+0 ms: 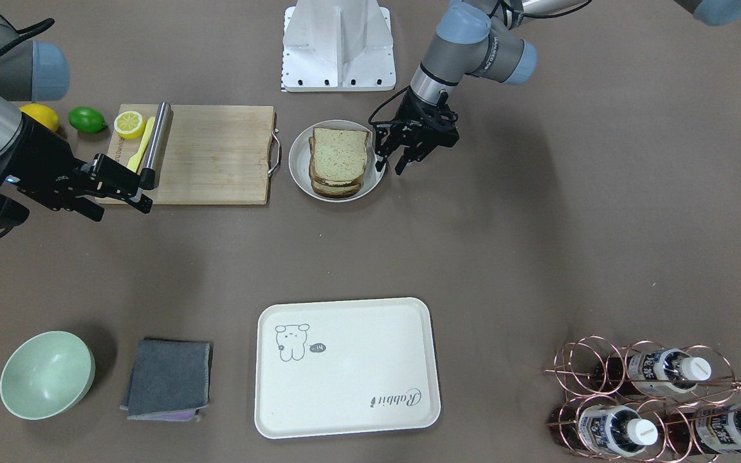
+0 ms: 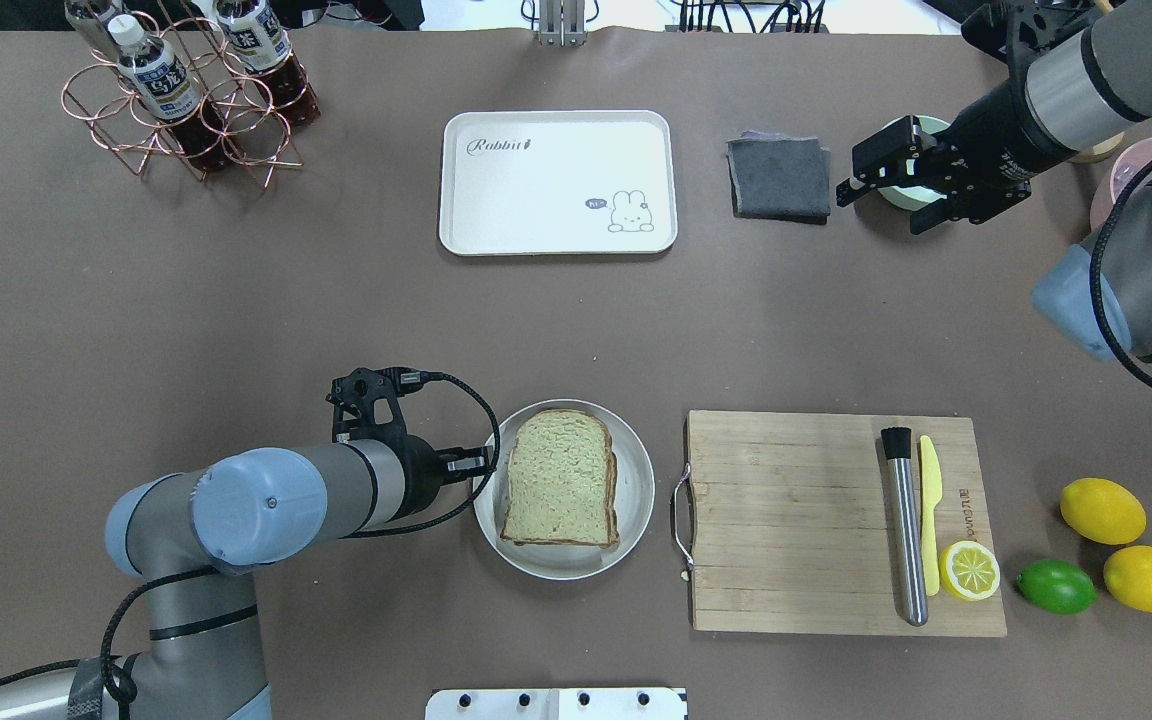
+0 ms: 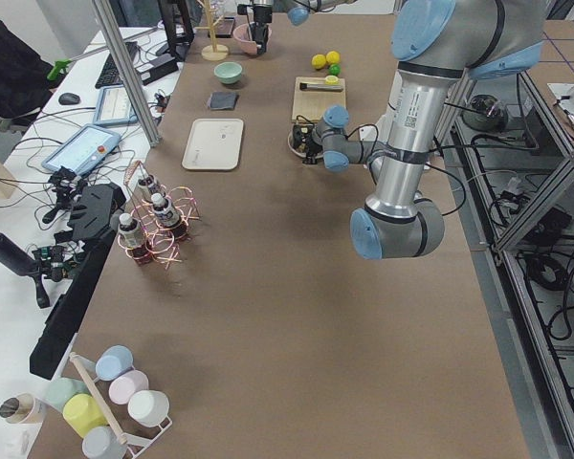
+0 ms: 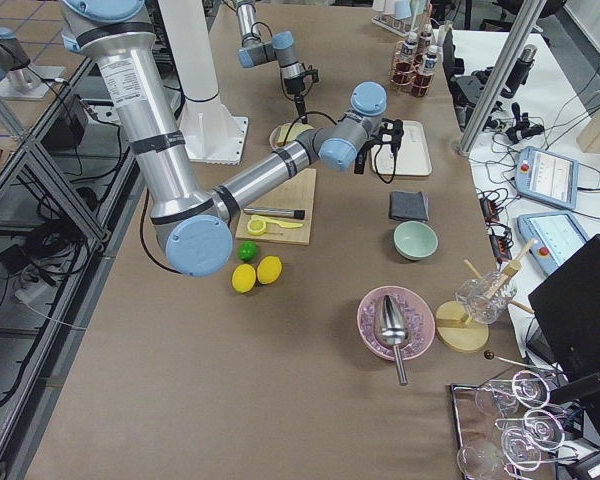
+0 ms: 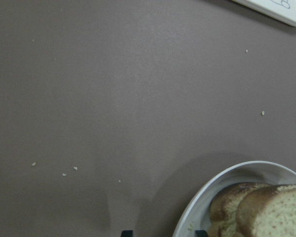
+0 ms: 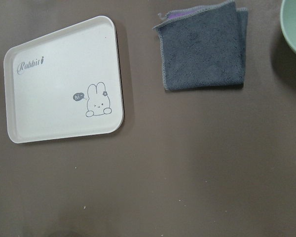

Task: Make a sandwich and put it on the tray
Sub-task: 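Grasp the rim of the white plate with the left gripper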

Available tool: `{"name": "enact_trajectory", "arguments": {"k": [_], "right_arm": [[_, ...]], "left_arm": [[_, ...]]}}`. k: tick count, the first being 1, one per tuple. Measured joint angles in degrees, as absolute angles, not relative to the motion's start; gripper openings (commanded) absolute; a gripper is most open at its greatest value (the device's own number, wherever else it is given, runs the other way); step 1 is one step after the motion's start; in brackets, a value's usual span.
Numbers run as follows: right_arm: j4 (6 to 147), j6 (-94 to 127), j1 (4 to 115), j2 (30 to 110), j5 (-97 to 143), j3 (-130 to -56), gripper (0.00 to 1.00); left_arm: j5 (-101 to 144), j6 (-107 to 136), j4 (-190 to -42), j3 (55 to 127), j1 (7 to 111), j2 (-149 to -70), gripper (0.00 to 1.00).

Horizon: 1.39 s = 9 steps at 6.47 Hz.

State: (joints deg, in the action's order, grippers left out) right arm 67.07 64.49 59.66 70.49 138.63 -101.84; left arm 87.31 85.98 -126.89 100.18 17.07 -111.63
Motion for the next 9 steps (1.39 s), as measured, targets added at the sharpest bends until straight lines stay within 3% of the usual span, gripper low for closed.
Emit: {"name": "enact_trajectory", "arguments": {"k": [4, 5, 6, 9], "right_arm": [[67.08, 64.51, 59.68, 70.24, 138.52, -101.83, 0.99], [67.09, 64.51, 59.84, 70.34, 138.52, -101.88, 0.99], [67.12, 64.51, 59.90, 70.37, 138.53, -101.92, 0.99], [67.11, 64.51, 59.94, 70.49, 138.58, -102.15, 0.99]], "left_arm": [[86.47, 86.32, -127.13, 100.08, 15.29, -111.24, 0.47], [85.67, 86.37, -127.21, 100.10, 14.47, -111.18, 0.30], [85.08, 86.39, -127.25, 100.10, 13.82, -111.15, 0.00], [85.02, 86.34, -127.19, 100.62, 13.36, -111.14, 0.00]]}}
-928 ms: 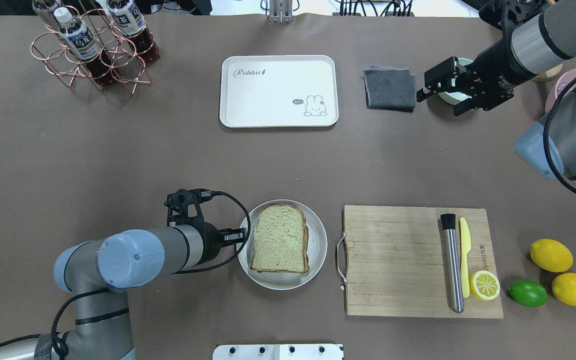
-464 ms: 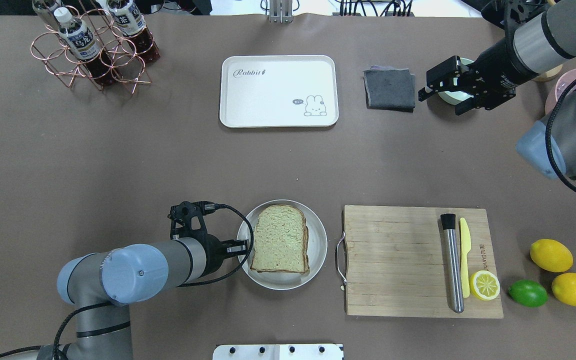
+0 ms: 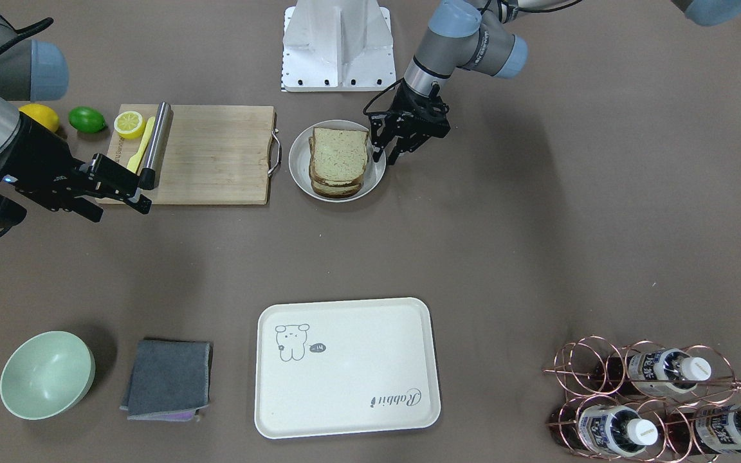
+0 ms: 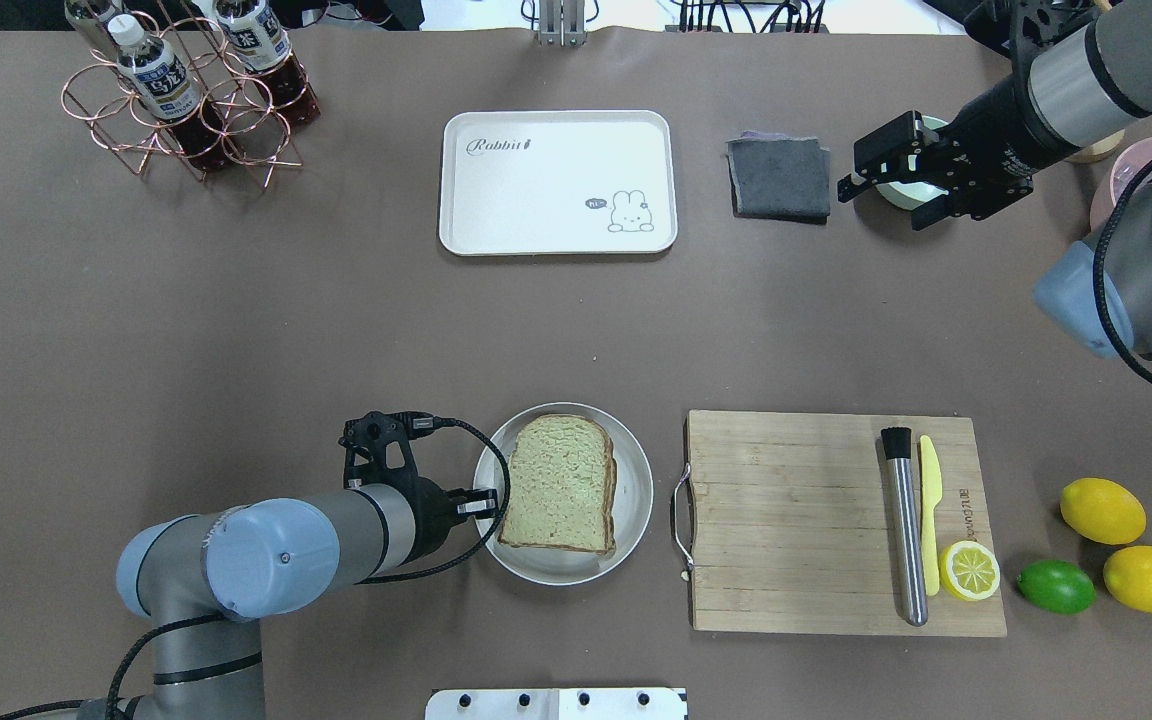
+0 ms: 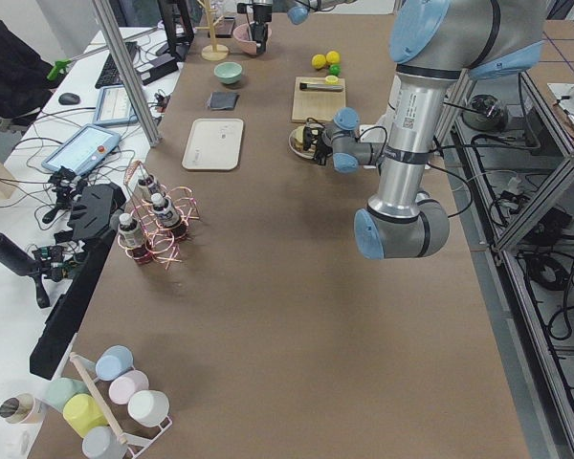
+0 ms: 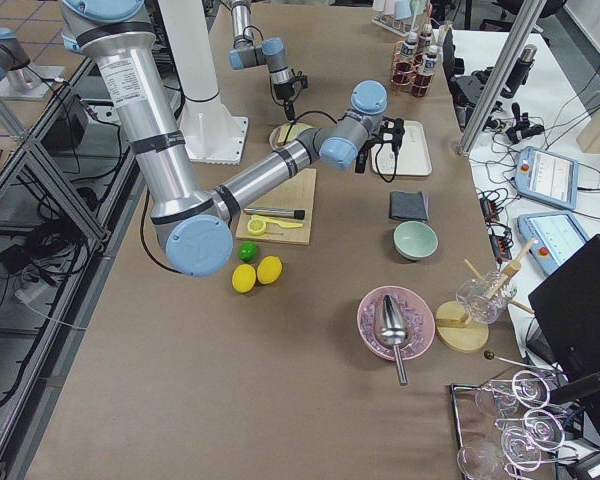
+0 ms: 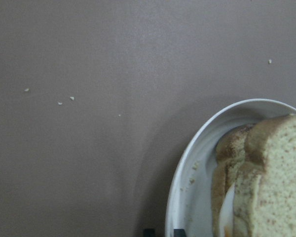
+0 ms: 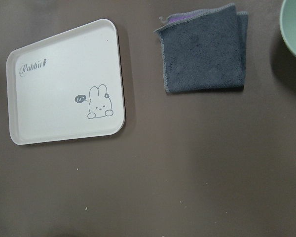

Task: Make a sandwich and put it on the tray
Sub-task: 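Grasp the rim of the white plate with the left gripper, then carry the plate with the sandwich onto the white tray with the left gripper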

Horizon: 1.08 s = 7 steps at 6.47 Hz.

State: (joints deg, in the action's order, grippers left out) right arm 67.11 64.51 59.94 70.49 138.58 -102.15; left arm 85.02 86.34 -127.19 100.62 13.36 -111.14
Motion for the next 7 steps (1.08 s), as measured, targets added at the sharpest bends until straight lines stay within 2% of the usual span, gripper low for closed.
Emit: {"name": "enact_trajectory", "arguments": {"k": [4, 7], "right_arm": [[66.98, 64.61, 60.07, 70.99, 138.68, -102.88, 0.99], [66.73, 64.69, 60.10, 72.22, 138.60, -103.66, 0.99]], "left_arm": [[88.45, 86.39, -126.36, 103.71, 15.47, -111.15, 0.00], [93.05, 90.58, -124.68, 103.52, 22.74, -112.32, 0.00]]}}
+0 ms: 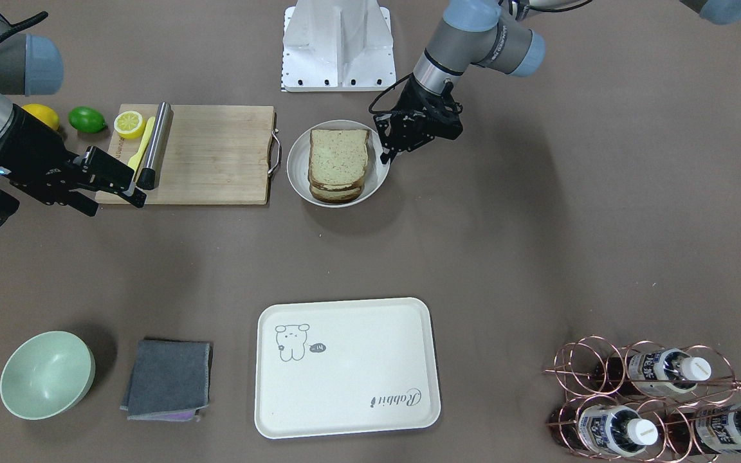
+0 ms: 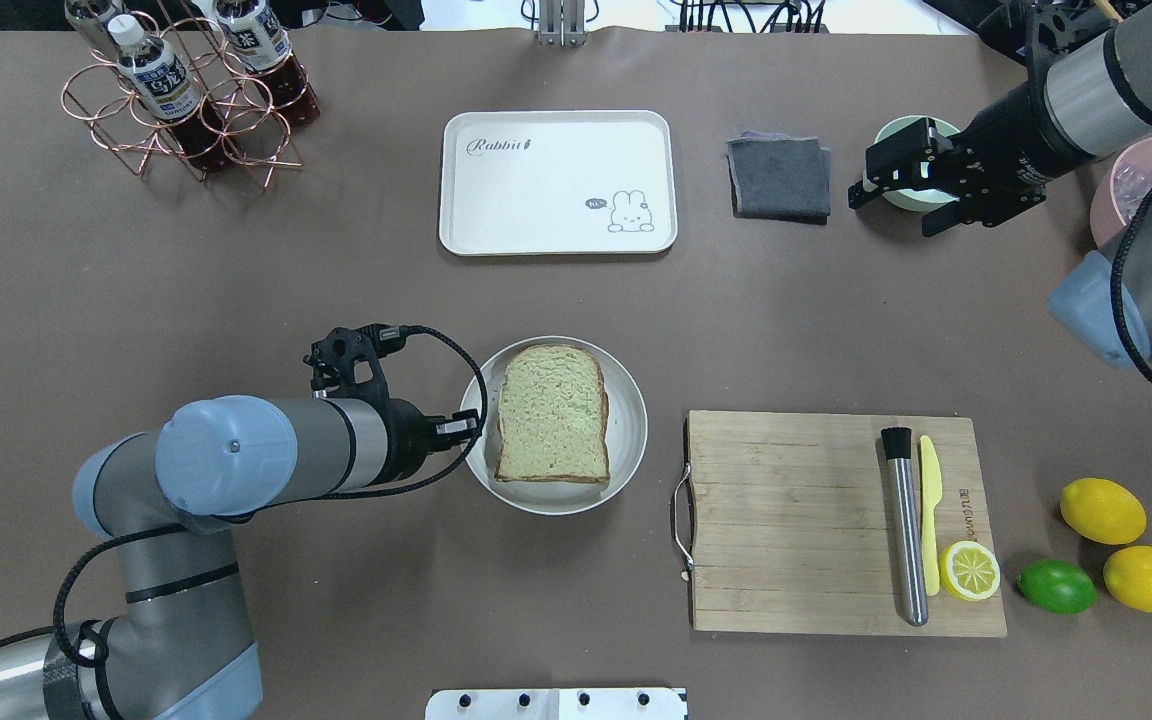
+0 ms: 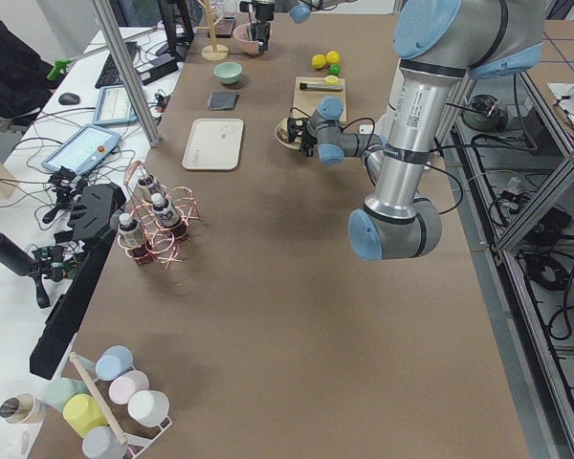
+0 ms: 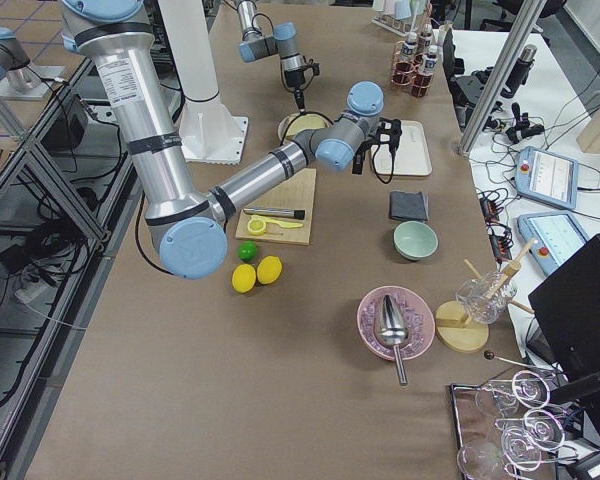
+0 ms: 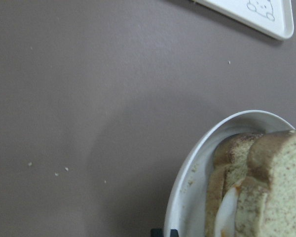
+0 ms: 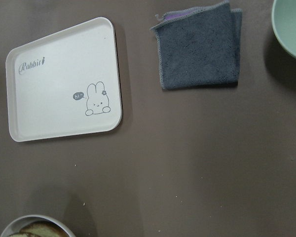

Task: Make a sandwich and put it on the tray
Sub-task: 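Carry the plate with the sandwich onto the white tray with the left gripper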

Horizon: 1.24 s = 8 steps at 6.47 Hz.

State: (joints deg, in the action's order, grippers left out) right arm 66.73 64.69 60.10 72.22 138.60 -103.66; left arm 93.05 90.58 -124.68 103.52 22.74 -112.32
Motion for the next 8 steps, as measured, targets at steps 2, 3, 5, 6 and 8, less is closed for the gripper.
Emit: {"name": "enact_trajectory", "arguments": {"k": [2, 3, 5, 6, 8], "right_arm": [[66.71, 64.69, 60.04, 72.55, 138.52, -103.72, 1.00], [66.71, 64.69, 60.00, 72.58, 138.52, -103.67, 0.99], [66.71, 64.62, 59.95, 72.54, 138.44, -103.47, 0.99], [66.71, 64.61, 59.86, 72.52, 138.08, -103.31, 1.00], [66.71, 64.60, 59.79, 72.51, 137.52, -103.17, 0.99]], "left_arm": [[93.83, 102.25, -122.79, 100.99, 27.06, -117.30, 0.00], [93.71, 107.28, -121.58, 97.85, 28.39, -120.66, 0.00], [93.28, 113.79, -121.35, 87.33, 31.41, -128.04, 0.00], [93.26, 115.40, -121.62, 81.94, 33.18, -131.56, 0.00], [93.19, 117.97, -125.24, 72.44, 35.49, -136.09, 0.00]]}}
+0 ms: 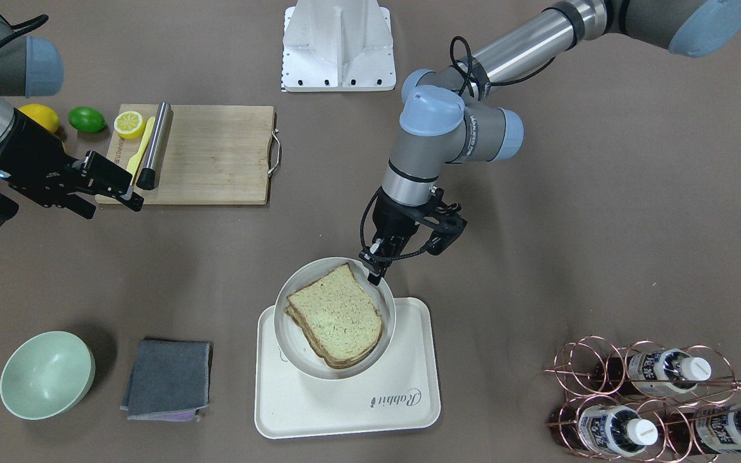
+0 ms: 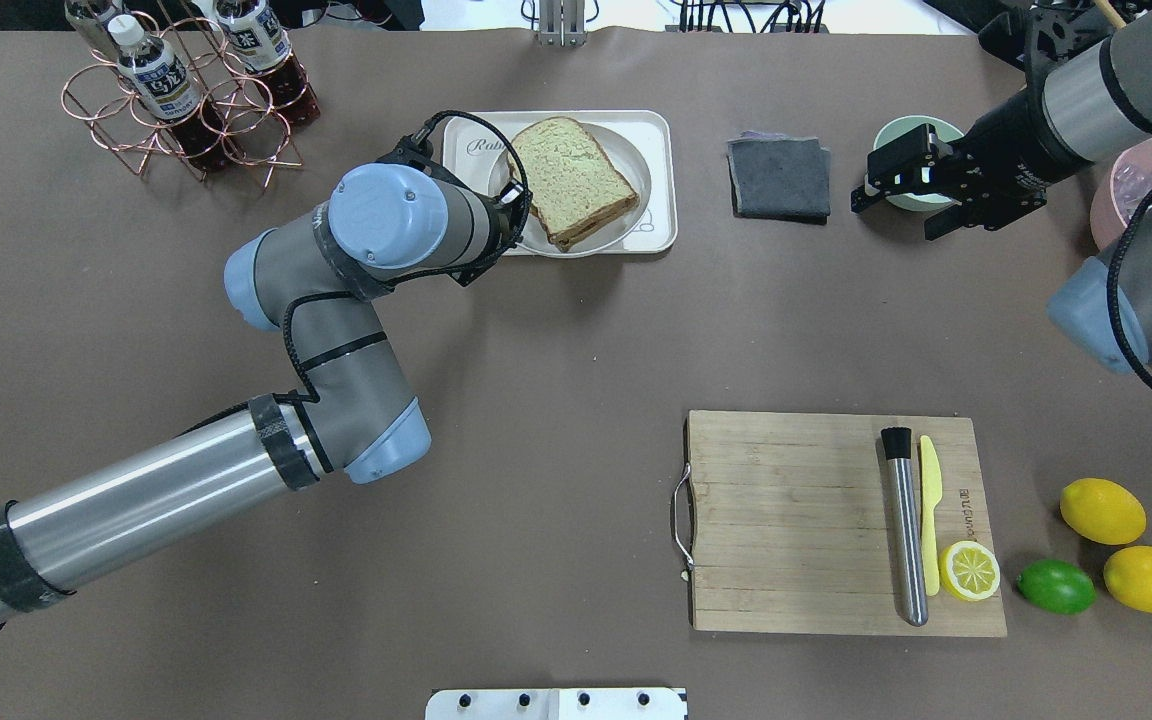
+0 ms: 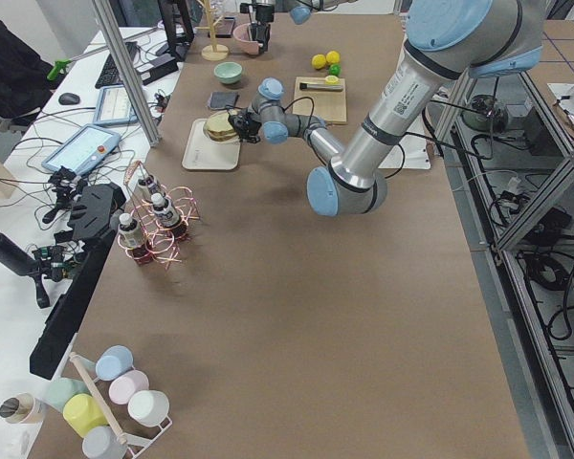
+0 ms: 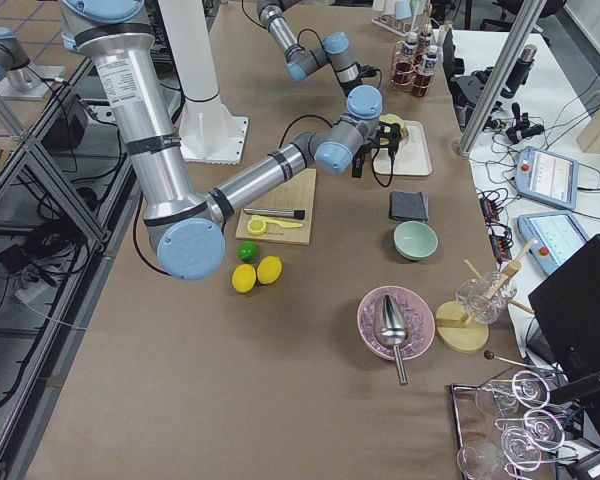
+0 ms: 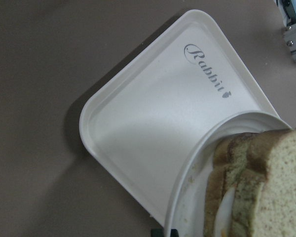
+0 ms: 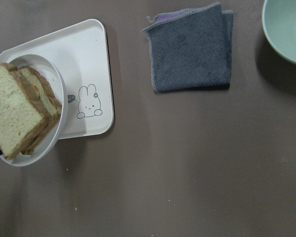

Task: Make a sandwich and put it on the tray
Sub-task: 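Carry the plate with the sandwich onto the white tray with the left gripper, then lower the plate onto the tray and open the left gripper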

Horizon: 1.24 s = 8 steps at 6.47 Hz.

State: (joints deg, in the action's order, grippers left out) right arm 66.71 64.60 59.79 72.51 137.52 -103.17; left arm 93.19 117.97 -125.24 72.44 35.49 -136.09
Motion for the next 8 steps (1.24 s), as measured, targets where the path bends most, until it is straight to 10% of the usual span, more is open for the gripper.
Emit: {"name": "enact_trajectory", "arguments": {"k": [7, 8], "right_arm": [[66.71, 64.53, 59.10, 71.99, 136.90, -102.63, 1.00], [66.71, 64.52, 58.66, 71.73, 136.29, -102.47, 0.99]], "left_arm": [[93.16, 115.46, -131.66, 60.46, 36.99, -140.16, 0.00], [93.16, 115.09, -131.66, 60.41, 36.77, -140.13, 0.54]]}}
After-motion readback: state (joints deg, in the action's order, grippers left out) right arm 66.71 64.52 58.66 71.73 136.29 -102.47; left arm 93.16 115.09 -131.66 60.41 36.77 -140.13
